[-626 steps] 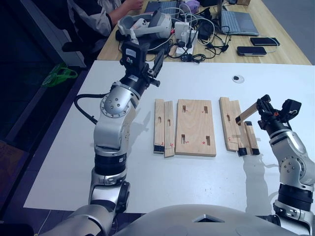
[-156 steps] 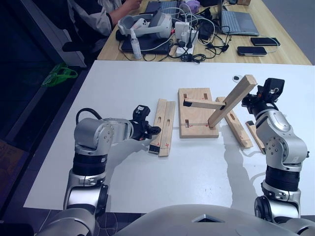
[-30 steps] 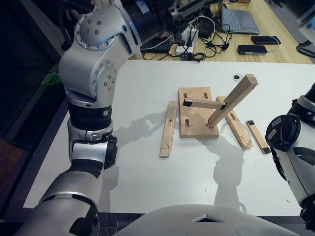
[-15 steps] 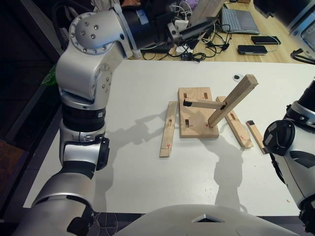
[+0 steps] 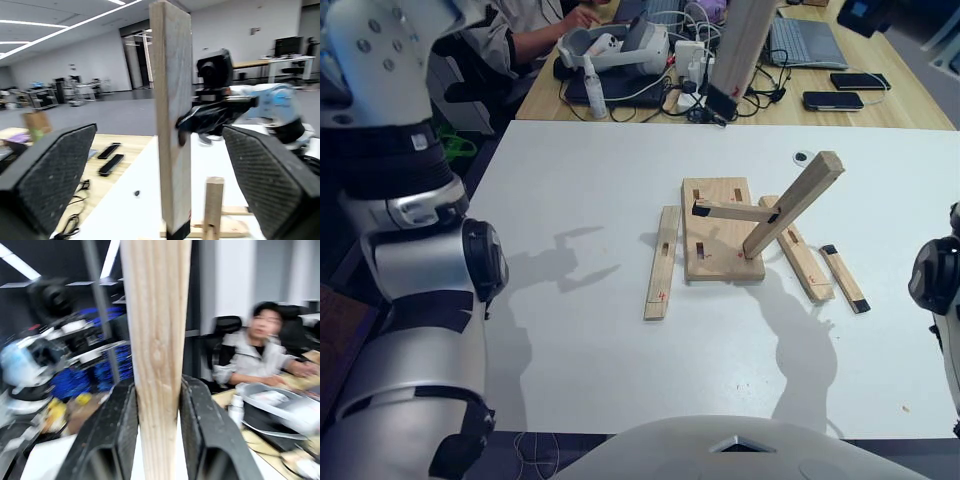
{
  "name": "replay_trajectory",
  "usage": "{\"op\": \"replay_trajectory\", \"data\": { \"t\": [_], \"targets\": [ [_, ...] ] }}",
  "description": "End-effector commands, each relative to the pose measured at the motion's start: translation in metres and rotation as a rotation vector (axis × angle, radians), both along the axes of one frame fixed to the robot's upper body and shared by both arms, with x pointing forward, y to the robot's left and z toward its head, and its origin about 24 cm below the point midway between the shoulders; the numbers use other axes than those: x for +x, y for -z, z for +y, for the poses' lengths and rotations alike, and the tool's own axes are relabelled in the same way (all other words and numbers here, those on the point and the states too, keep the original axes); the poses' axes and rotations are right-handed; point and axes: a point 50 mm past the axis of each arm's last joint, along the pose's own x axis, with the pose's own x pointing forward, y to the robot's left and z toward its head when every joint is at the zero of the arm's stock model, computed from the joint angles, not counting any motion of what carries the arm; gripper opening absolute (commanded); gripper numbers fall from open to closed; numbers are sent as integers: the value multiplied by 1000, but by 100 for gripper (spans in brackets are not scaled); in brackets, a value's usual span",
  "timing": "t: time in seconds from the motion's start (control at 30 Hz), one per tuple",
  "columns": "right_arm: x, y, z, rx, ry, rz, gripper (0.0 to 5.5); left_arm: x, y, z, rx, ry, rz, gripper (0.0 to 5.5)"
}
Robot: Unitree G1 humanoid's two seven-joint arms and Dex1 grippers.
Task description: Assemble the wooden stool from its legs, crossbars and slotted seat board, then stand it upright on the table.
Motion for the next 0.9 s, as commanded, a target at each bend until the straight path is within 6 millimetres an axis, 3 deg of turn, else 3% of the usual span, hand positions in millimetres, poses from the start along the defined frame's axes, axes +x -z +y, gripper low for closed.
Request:
{"op": "replay_trajectory", "data": {
  "t": [0.03,0.4,0.9],
  "targets": [
    [0,4,21,-112,-135,-57,100,-2,2,-19,63,106,39,459],
    [-4,25,29,-304,-250,-124,100,-15,-3,-21,55,239,53,459],
    [-5,25,24,-312,-254,-127,100,-23,5,-14,60,317,65,258]
  ]
}}
